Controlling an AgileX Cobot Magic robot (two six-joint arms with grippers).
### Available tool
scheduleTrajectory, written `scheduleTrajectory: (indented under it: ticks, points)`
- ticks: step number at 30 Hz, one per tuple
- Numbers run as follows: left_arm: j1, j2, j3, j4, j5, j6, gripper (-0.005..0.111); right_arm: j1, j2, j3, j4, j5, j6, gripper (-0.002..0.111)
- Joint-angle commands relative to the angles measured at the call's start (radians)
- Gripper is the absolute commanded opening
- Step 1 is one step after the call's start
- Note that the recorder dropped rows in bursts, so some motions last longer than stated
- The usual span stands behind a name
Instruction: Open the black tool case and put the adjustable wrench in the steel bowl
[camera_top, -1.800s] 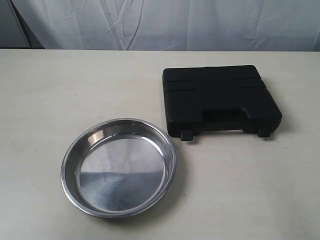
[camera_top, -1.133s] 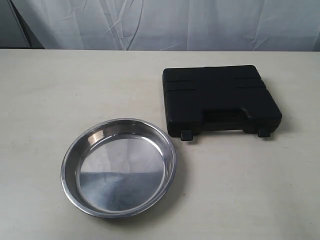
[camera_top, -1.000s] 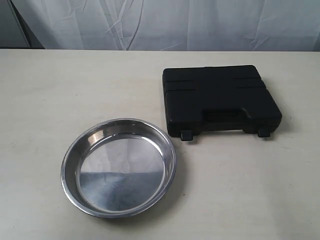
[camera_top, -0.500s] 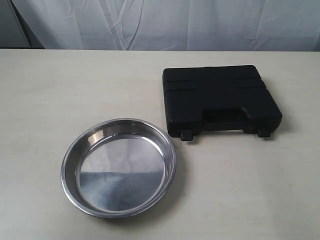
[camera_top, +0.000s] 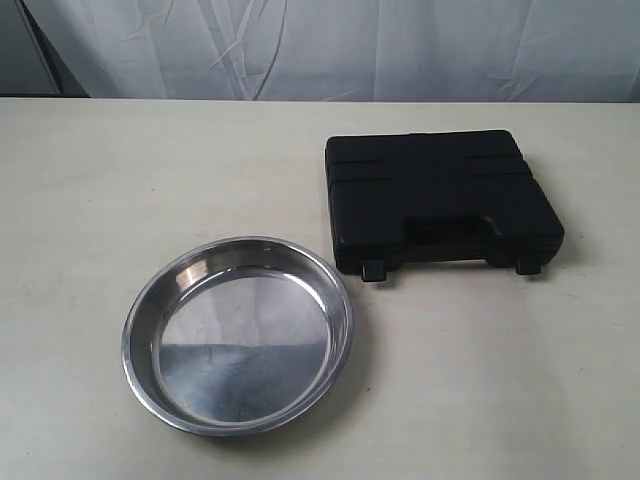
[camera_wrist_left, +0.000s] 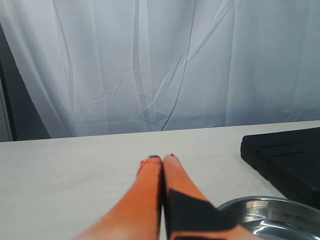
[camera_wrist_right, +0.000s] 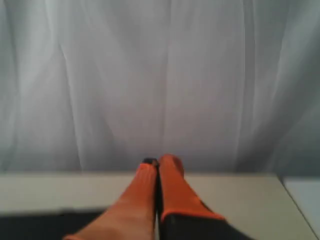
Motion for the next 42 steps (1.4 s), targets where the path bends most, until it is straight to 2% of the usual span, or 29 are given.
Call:
scheduleTrajectory:
  ticks: [1, 3, 6, 11, 14, 18, 20, 25, 34, 42]
  points:
    - [-0.007, -0.005, 0.004, 0.006, -0.003, -0.001, 0.0, 0.052, 0.348, -0.216, 0.235, 0.432, -0.415, -0.001]
    - [-0.007, -0.005, 0.004, 0.006, -0.003, -0.001, 0.0, 0.092, 0.499, -0.293, 0.424, 0.553, -0.655, -0.001]
    - [-0.007, -0.005, 0.004, 0.006, -0.003, -0.001, 0.0, 0.16, 0.69, -0.364, 0.591, 0.609, -0.848, -0.001]
    - [-0.007, -0.005, 0.004, 0.006, -0.003, -0.001, 0.0, 0.277, 0.899, -0.406, 0.497, 0.609, -0.868, 0.0]
    - [-0.007, -0.005, 0.004, 0.006, -0.003, -0.001, 0.0, 0.326, 0.97, -0.406, 0.45, 0.624, -0.868, 0.014]
    - [-0.007, -0.005, 0.004, 0.006, -0.003, -0.001, 0.0, 0.343, 1.018, -0.406, 0.435, 0.605, -0.865, 0.044]
    - [-0.007, -0.005, 0.004, 0.006, -0.003, -0.001, 0.0, 0.343, 1.029, -0.406, 0.432, 0.591, -0.863, 0.05]
    - [-0.007, -0.005, 0.004, 0.006, -0.003, -0.001, 0.0, 0.343, 1.049, -0.406, 0.403, 0.561, -0.86, 0.045]
    - [-0.007, -0.005, 0.004, 0.006, -0.003, -0.001, 0.0, 0.343, 1.071, -0.406, 0.335, 0.481, -0.839, 0.045]
    - [-0.007, -0.005, 0.004, 0.006, -0.001, -0.001, 0.0, 0.343, 1.122, -0.406, 0.335, 0.509, -0.839, 0.045]
